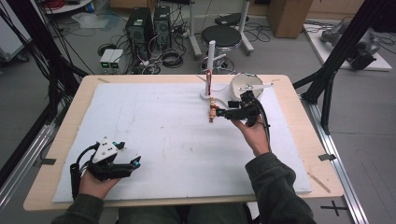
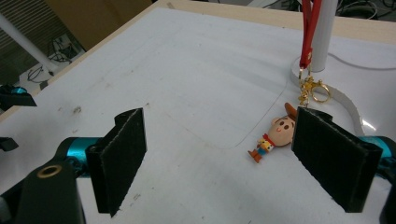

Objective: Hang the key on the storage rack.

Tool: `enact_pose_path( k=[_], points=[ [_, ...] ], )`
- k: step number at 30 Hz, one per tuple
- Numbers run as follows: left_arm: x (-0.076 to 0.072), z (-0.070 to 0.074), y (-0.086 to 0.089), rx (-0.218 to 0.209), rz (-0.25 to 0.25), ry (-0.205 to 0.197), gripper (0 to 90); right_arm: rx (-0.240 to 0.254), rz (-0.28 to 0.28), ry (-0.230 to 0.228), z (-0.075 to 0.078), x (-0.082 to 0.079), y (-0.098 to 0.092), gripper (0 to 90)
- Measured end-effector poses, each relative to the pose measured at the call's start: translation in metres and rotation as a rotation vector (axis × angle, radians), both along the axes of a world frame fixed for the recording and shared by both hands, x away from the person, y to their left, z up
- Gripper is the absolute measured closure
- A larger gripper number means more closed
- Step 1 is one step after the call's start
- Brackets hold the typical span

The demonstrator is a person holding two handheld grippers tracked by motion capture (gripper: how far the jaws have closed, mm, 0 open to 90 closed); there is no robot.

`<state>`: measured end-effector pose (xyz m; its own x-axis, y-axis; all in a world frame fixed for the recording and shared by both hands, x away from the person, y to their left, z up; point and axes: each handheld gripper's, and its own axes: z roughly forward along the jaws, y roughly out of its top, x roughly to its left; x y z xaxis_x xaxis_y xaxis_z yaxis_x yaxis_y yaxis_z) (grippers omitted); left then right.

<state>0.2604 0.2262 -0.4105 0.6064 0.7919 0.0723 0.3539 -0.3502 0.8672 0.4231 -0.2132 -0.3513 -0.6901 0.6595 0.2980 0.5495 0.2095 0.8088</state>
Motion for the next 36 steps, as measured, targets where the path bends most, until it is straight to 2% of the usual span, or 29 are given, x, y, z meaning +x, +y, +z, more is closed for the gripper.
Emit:
enact_pose_path(
  k=[18,28,36],
  points=[
    [-0.001,0.0,0.001,-0.009,0.012,-0.002,22.3,-0.015,0.024,-0.03,-0.01,-0.028,-0.009,11.8],
    [-0.002,0.0,0.001,-0.013,0.015,0.003,22.4,-0.072,0.028,-0.045,-0.019,-0.044,-0.015,11.7],
    [-0.003,0.0,0.001,-0.012,0.01,0.005,22.4,-0.084,0.021,-0.042,-0.027,-0.054,-0.022,11.5]
  ],
)
